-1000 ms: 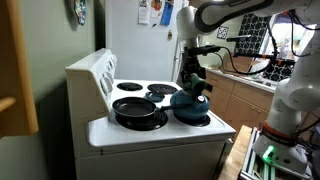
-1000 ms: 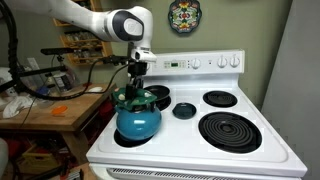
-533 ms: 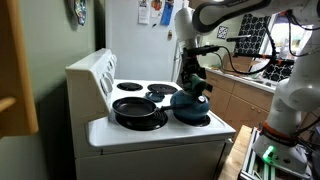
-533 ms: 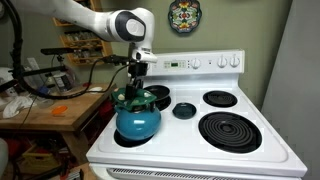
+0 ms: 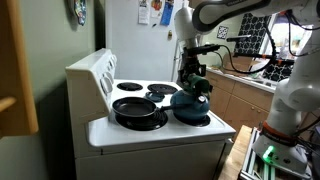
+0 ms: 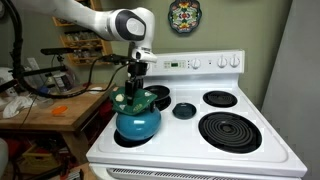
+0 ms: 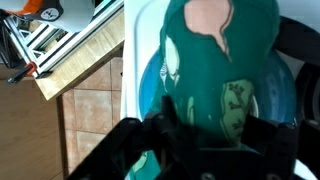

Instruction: Use the green pot holder to move the blue kettle to the left

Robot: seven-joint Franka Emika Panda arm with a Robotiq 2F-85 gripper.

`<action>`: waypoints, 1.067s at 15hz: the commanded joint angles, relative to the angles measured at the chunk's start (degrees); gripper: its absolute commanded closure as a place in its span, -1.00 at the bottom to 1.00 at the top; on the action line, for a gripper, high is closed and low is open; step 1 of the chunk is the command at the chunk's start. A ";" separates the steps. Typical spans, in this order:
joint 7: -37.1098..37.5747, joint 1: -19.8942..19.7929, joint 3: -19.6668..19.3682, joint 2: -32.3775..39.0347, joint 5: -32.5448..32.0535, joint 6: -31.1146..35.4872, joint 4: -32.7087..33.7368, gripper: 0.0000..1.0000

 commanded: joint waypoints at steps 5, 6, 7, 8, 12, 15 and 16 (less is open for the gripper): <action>0.67 0.79 -0.45 0.41 -0.84 -3.57 1.35 -1.00; 0.71 0.81 -0.42 0.31 -0.97 -3.90 1.39 -1.00; 0.71 0.80 -0.42 0.24 -1.06 -4.20 1.44 -1.00; 0.69 0.80 -0.42 0.02 -1.21 -4.33 1.39 -1.00; 0.56 1.03 -0.18 -1.32 -2.50 -4.11 1.31 -1.00; 0.94 1.24 -0.03 -2.68 -4.10 -4.68 1.76 -1.00; 0.91 1.28 -0.01 -3.33 -4.72 -5.09 2.08 -1.00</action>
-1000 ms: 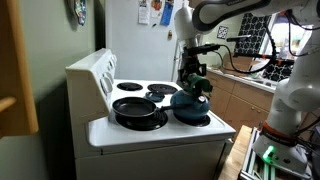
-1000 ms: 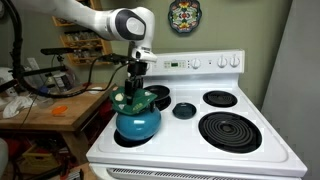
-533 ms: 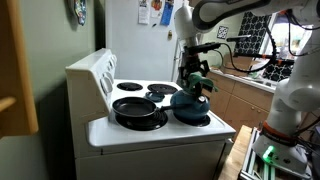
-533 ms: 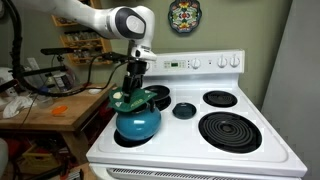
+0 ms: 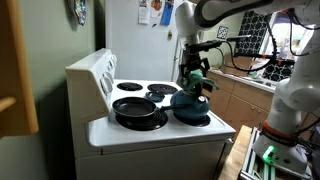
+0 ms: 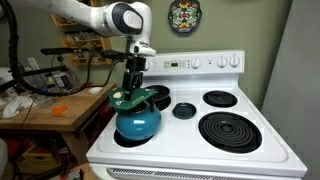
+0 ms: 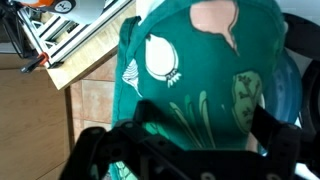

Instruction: Use the green pot holder to move the blue kettle to the left

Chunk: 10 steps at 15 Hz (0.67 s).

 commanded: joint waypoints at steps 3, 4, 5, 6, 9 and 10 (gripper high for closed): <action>0.90 0.55 0.07 -3.35 -3.64 -3.33 1.95 -1.00; 0.97 0.46 0.11 -3.78 -4.17 -3.43 2.29 -1.00; 0.98 0.41 0.16 -4.17 -4.54 -3.69 2.75 -1.00; 0.91 0.33 0.18 -4.23 -5.01 -3.86 3.24 -1.00; 0.83 0.11 0.18 -4.27 -5.94 -4.40 4.37 -1.00; 0.93 0.03 0.17 -4.21 -6.17 -4.35 4.55 -1.00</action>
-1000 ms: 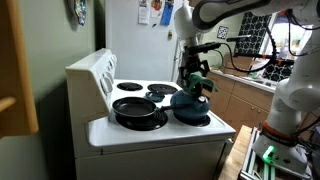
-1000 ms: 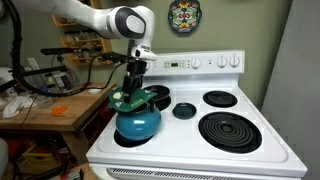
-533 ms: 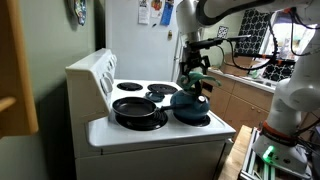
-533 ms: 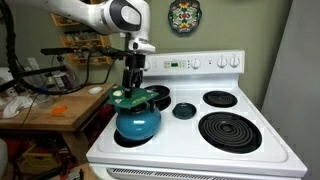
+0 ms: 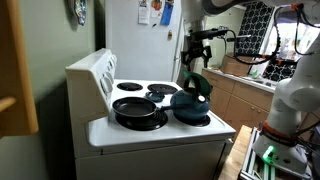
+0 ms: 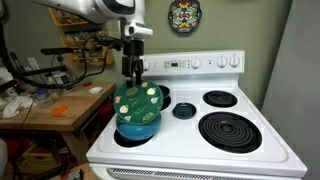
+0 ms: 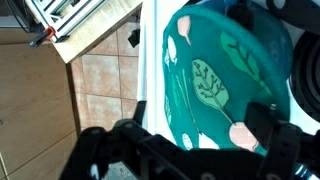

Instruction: Use the green pot holder to move the blue kettle to the left

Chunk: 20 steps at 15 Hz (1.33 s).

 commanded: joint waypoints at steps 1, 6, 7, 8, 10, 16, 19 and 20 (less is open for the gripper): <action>0.88 -0.19 0.12 -0.30 -1.38 -1.46 0.79 -1.00; -0.23 -0.23 -0.07 1.28 -1.66 -1.11 1.11 -1.00; -0.70 -0.22 -0.24 1.77 -1.21 -0.45 0.91 -1.00; -1.14 -0.18 -0.37 2.31 -1.03 0.22 0.60 -1.00; -2.72 -0.09 -0.81 3.41 -0.55 2.36 -0.39 -1.00; -8.78 -0.32 -2.30 4.64 -5.21 13.64 -2.59 -1.00; -13.02 -0.18 -2.74 5.50 -5.23 19.06 -3.02 -1.00; -14.11 -0.18 -2.80 5.80 -4.96 20.14 -3.08 -1.00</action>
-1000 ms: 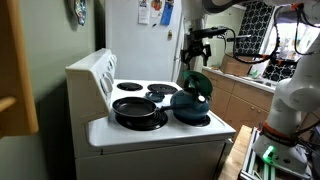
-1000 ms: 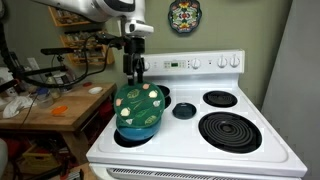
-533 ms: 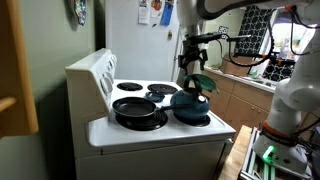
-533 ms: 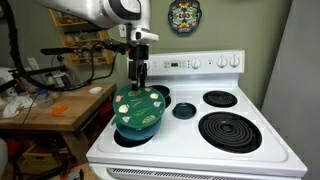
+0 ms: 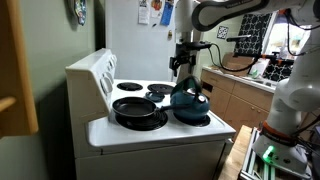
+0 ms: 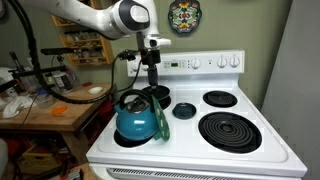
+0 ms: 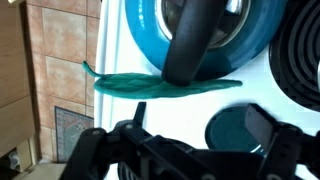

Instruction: Use the green pot holder to move the blue kettle to the left

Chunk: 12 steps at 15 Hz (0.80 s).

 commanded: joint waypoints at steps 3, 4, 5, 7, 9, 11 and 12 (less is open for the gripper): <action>-4.55 0.10 -0.64 -0.59 0.12 5.83 -1.83 -1.00; -3.36 0.21 -0.46 -1.38 0.42 5.21 -1.56 -1.00; -3.06 0.30 -0.34 -1.94 0.46 5.14 -1.58 -1.00; -1.43 0.61 0.18 -3.96 0.87 4.02 -1.27 -1.00; -0.20 0.66 0.60 -6.08 1.16 3.33 -0.91 -1.00; 0.62 0.53 0.87 -8.75 1.93 2.97 -0.81 -1.00; 1.44 0.47 1.08 -10.13 2.35 2.84 -0.89 -1.00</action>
